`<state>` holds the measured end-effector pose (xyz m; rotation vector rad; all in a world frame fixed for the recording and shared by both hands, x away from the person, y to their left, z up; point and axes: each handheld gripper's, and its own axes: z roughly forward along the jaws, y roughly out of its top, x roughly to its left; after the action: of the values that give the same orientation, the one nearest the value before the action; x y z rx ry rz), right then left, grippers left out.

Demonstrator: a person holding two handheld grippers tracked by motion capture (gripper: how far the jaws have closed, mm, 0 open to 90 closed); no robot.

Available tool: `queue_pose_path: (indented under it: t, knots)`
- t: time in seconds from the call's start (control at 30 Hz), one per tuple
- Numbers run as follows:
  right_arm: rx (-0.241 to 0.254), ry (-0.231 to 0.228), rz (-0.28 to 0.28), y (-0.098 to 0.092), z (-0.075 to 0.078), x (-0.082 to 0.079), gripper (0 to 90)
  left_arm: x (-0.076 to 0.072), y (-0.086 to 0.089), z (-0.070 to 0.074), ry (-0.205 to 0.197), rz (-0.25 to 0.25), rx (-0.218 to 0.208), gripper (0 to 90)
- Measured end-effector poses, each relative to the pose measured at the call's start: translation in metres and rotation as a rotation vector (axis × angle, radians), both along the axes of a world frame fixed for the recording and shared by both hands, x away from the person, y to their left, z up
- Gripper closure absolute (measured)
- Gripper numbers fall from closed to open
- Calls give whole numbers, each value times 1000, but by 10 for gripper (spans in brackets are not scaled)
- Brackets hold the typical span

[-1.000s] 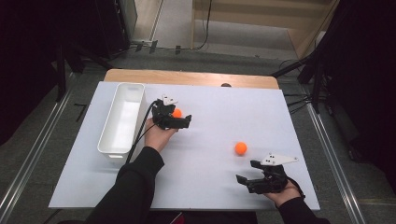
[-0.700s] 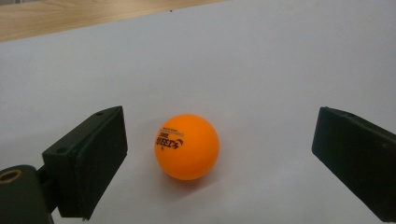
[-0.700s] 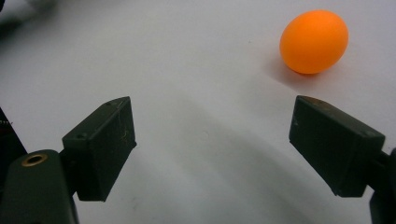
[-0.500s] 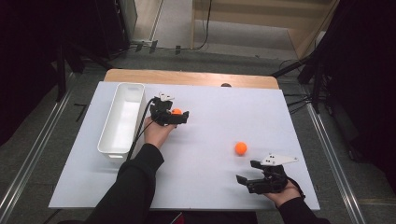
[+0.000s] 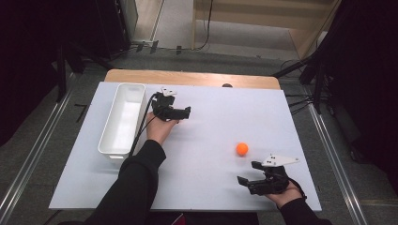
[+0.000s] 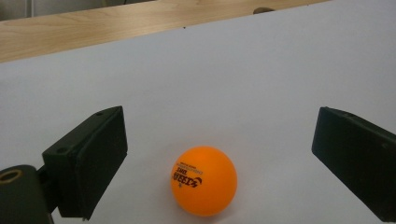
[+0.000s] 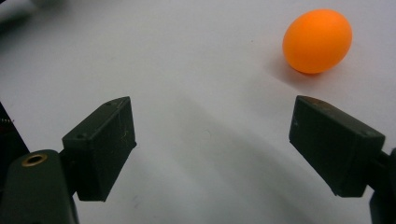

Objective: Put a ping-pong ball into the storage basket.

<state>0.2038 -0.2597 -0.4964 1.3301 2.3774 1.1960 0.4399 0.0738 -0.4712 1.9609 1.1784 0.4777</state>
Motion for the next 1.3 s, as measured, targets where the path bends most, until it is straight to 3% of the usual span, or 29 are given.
queue_pose_path:
  t: [0.47,0.63,0.83,1.3]
  knots:
    - [1,-2,1,0,0,0,129,4,-2,-5,-3,5,-15,35]
    - [1,-1,1,0,0,0,129,7,-2,-10,10,11,7,35]
    - [5,5,-2,0,0,0,129,8,-3,-16,24,8,-7,35]
    - [1,2,3,0,0,0,129,8,-1,-29,45,12,9,35]
